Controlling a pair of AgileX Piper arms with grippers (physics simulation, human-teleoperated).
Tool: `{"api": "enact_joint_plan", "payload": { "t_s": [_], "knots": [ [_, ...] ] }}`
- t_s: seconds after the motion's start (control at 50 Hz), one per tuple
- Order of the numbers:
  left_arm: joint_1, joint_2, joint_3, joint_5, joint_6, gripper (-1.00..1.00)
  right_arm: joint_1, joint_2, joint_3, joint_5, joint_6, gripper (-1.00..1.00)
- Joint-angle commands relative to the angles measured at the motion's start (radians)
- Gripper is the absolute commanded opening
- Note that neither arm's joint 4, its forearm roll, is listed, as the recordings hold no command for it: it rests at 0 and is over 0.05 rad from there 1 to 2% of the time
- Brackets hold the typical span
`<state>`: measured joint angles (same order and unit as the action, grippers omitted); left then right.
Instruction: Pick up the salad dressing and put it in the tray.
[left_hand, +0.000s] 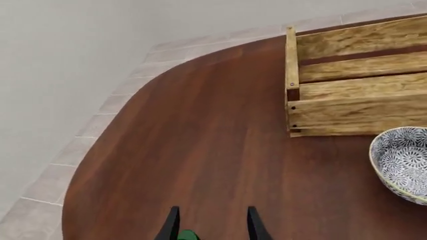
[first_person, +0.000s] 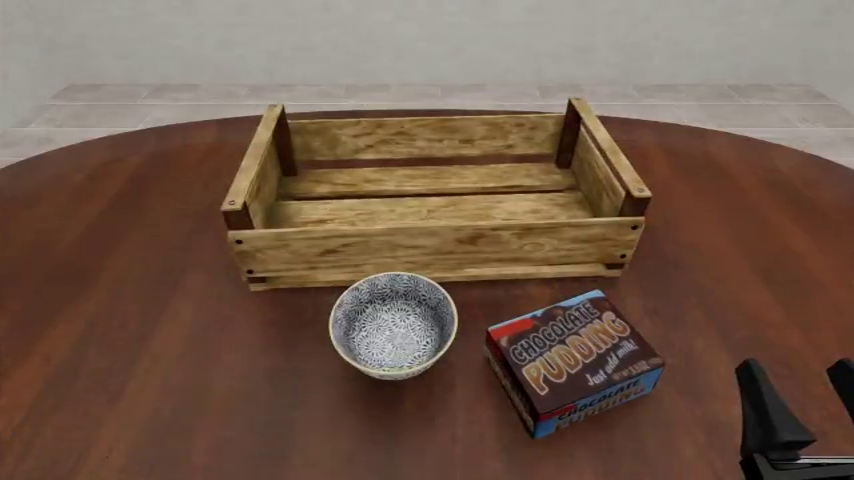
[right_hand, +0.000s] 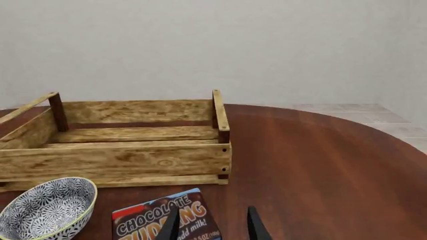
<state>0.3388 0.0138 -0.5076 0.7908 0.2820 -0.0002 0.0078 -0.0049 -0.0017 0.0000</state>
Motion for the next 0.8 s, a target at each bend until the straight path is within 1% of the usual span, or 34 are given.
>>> {"api": "enact_joint_plan", "payload": {
  "t_s": [0.02, 0.08, 0.12, 0.18, 0.2, 0.24, 0.28, 0.36, 0.4, 0.42, 0.48, 0.54, 0.6, 0.64, 0.7, 0.78, 0.8],
  "knots": [
    [0.134, -0.014, -0.034, 0.038, 0.052, 1.00, 0.000, 0.000, 0.000, 0.000, 0.000, 1.00],
    [0.161, -0.014, -0.014, 0.008, 0.055, 1.00, 0.000, 0.000, 0.000, 0.000, 0.000, 1.00],
    [0.173, -0.014, 0.004, -0.006, 0.044, 1.00, 0.000, 0.000, 0.000, 0.000, 0.000, 1.00],
    [0.198, -0.014, 0.054, -0.040, 0.033, 1.00, 0.000, 0.000, 0.000, 0.000, 0.000, 1.00],
    [0.221, -0.014, 0.085, -0.055, 0.029, 1.00, 0.000, 0.000, 0.000, 0.000, 0.000, 1.00],
    [0.256, -0.014, 0.112, -0.086, 0.018, 1.00, 0.000, 0.000, 0.000, 0.000, 0.000, 1.00],
    [0.264, -0.014, 0.125, -0.100, 0.024, 1.00, 0.000, 0.000, 0.000, 0.000, 0.000, 1.00],
    [0.283, -0.013, 0.191, -0.141, 0.016, 1.00, 0.000, 0.000, 0.000, 0.000, 0.000, 1.00],
    [0.298, -0.011, 0.147, -0.085, 0.013, 1.00, 0.000, 0.000, 0.000, 0.000, 0.000, 1.00],
    [0.304, 0.002, 0.148, -0.089, 0.012, 1.00, 0.000, 0.000, 0.000, 0.000, 0.000, 1.00],
    [0.348, 0.068, 0.200, -0.166, 0.019, 1.00, 0.000, 0.000, 0.000, 0.000, 0.000, 1.00],
    [0.374, 0.105, 0.236, -0.219, 0.018, 1.00, 0.000, 0.000, 0.000, 0.000, 0.000, 1.00],
    [0.390, 0.137, 0.285, -0.269, 0.017, 1.00, 0.000, 0.000, 0.000, 0.000, 0.000, 1.00],
    [0.390, 0.142, 0.299, -0.281, 0.018, 1.00, 0.000, 0.000, 0.000, 0.000, 0.000, 1.00],
    [0.396, 0.192, 0.385, -0.353, 0.030, 1.00, 0.000, 0.000, 0.000, 0.000, 0.000, 1.00],
    [0.407, 0.195, 0.417, -0.384, 0.046, 1.00, 0.000, 0.000, 0.000, 0.000, 0.000, 1.00],
    [0.413, 0.219, 0.427, -0.408, 0.047, 1.00, 0.000, 0.000, 0.000, 0.000, 0.000, 1.00]
  ]
}}
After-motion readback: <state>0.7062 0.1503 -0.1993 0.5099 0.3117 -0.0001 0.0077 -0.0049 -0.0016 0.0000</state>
